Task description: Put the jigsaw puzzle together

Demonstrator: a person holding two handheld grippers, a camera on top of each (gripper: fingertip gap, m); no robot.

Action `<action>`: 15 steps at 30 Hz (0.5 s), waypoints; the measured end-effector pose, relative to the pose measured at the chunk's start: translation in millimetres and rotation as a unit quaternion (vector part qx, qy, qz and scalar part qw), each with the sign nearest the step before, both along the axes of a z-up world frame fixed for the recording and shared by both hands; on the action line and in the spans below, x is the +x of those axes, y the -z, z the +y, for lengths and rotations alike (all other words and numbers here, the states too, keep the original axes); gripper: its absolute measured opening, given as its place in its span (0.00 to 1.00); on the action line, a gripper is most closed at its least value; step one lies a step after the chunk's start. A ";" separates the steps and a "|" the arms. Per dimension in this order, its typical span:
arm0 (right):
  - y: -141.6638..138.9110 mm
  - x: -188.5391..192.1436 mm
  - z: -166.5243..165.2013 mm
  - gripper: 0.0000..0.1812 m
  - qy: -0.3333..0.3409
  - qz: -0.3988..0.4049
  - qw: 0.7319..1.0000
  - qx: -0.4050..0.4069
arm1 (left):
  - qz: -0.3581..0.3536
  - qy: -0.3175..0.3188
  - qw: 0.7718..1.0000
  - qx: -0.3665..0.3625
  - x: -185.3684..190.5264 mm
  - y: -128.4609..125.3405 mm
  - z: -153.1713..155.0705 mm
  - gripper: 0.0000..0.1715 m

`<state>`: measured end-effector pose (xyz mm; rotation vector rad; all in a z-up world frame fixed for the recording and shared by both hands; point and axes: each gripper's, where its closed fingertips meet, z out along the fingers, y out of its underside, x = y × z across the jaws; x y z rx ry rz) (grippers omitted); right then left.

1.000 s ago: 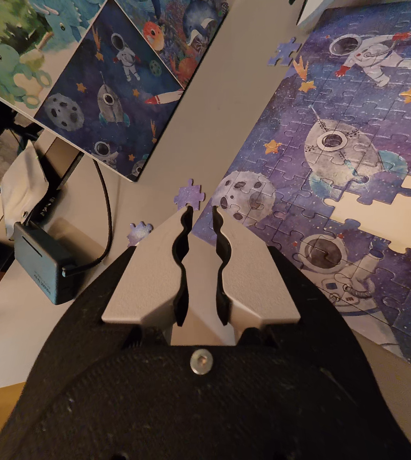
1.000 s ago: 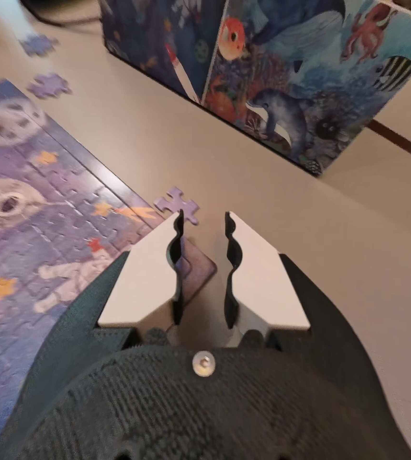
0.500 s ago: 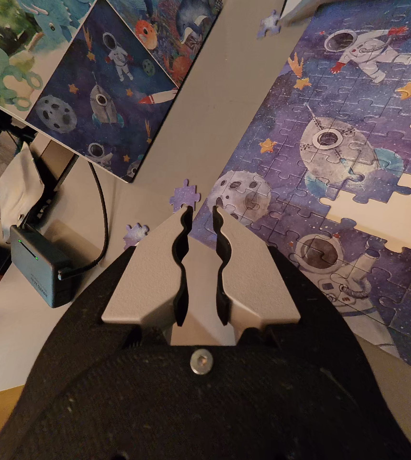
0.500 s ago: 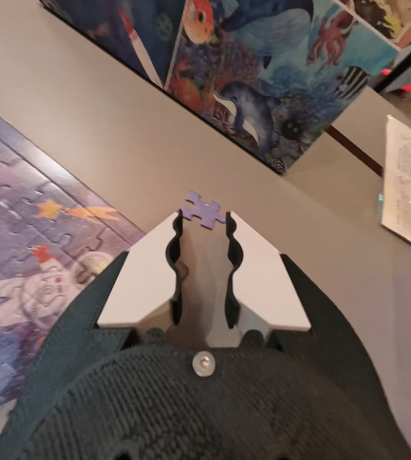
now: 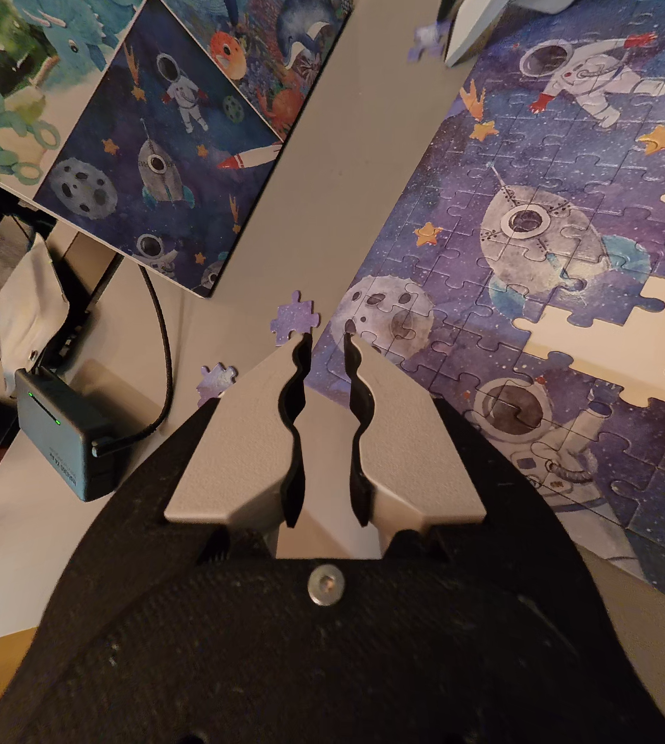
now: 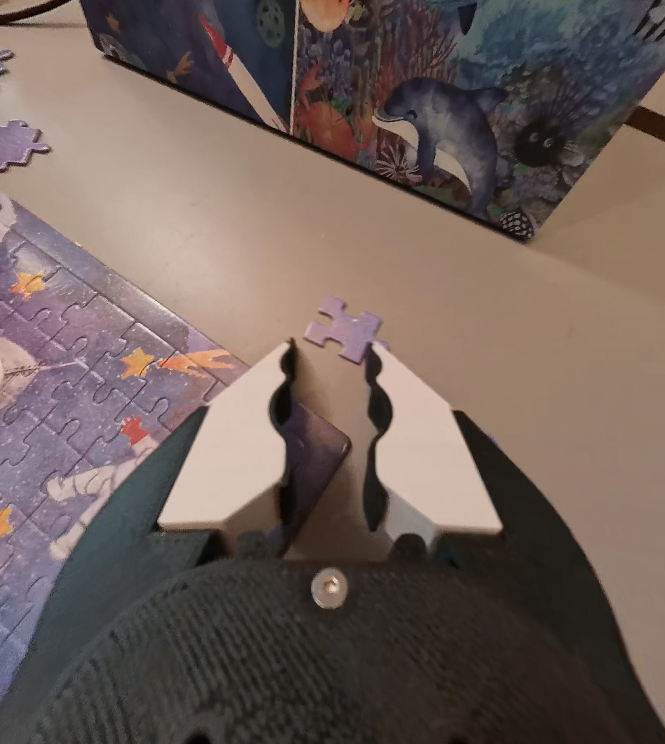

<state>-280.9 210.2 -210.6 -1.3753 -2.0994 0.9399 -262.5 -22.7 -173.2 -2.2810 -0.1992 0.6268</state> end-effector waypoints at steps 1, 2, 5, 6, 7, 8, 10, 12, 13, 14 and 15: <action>-0.1 1.6 -0.5 0.14 -0.004 -0.003 1.000 -0.008 | 0.001 0.000 1.000 0.001 -0.2 -0.7 -0.3 0.08; -0.2 2.3 1.0 0.10 -0.005 -0.004 1.000 -0.008 | 0.002 -0.001 1.000 0.002 -0.4 -1.6 -0.6 0.08; -0.1 4.3 5.2 0.06 -0.009 -0.005 1.000 -0.009 | 0.009 -0.002 1.000 0.004 -0.5 -5.8 -1.5 0.08; -0.2 4.5 7.1 0.06 -0.007 -0.004 1.000 -0.008 | 0.012 -0.003 1.000 0.004 -0.4 -7.1 -1.7 0.08; -0.3 4.3 9.5 0.06 -0.003 -0.003 1.000 -0.004 | 0.015 -0.003 1.000 0.004 -0.1 -8.4 -1.7 0.08; -0.4 3.8 12.4 0.06 0.003 0.000 1.000 0.003 | 0.018 -0.002 1.000 0.003 0.4 -9.5 -1.6 0.08; -0.8 2.9 16.0 0.08 0.010 0.006 1.000 0.020 | 0.023 -0.001 1.000 0.002 1.6 -10.9 -1.0 0.08; -1.3 0.7 24.8 0.07 0.024 0.014 0.998 0.056 | 0.028 0.001 1.000 -0.001 2.6 -11.6 -0.2 0.08; -1.8 -0.7 34.8 0.06 0.037 0.017 0.995 0.086 | 0.030 0.001 1.000 -0.002 2.6 -11.8 -0.1 0.08; -2.7 -1.8 46.1 0.07 0.051 0.021 0.992 0.114 | 0.031 0.001 1.000 -0.002 2.4 -11.6 -0.4 0.08; -4.6 -2.8 54.8 0.07 0.062 0.028 0.990 0.127 | 0.031 0.000 1.000 -0.003 1.7 -11.2 -0.8 0.08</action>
